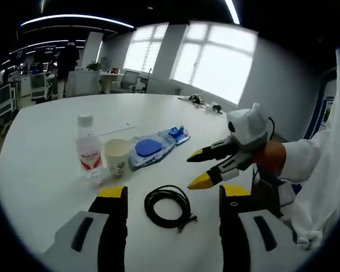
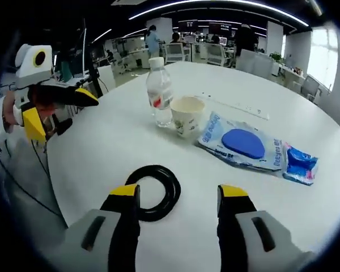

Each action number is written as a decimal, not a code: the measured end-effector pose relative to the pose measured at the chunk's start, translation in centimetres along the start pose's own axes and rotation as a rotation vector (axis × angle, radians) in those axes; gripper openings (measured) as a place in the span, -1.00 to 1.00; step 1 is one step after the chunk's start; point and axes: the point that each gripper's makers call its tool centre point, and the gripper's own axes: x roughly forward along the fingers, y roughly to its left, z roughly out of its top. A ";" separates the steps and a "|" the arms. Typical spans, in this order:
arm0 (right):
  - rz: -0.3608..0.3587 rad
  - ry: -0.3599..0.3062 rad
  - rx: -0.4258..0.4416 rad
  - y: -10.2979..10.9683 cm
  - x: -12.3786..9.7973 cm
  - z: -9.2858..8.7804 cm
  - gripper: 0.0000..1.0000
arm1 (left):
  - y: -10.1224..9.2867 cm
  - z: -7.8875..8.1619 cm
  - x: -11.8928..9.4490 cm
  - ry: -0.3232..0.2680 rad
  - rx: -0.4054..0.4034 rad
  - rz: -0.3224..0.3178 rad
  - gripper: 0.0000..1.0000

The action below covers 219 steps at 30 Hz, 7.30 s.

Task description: Arrange the tabletop items into an orderly group along one side of the table until the central work area is clear of visible clutter.

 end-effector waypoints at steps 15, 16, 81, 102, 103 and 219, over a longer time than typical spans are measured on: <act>-0.028 0.086 0.060 0.4 3.0 -2.6 -0.21 | 1.5 -2.5 2.4 0.060 -0.028 0.059 0.26; -0.029 0.095 0.062 0.4 3.2 -2.9 -0.24 | 1.5 -2.6 2.5 0.063 -0.028 0.060 0.25; -0.048 0.110 0.144 0.5 5.2 -4.3 -0.87 | 3.9 -11.4 8.9 0.436 0.005 0.213 -0.64; 0.001 0.068 0.221 0.4 3.9 -3.5 -0.91 | 4.0 -10.7 8.8 0.428 -0.099 0.243 -0.84; 0.001 0.067 0.221 0.4 3.8 -3.5 -0.91 | 3.9 -10.6 8.8 0.427 -0.102 0.242 -0.84; -0.167 -0.116 0.238 -23.4 -13.1 -4.3 -0.92 | -12.6 5.1 27.2 0.253 0.008 0.084 -0.83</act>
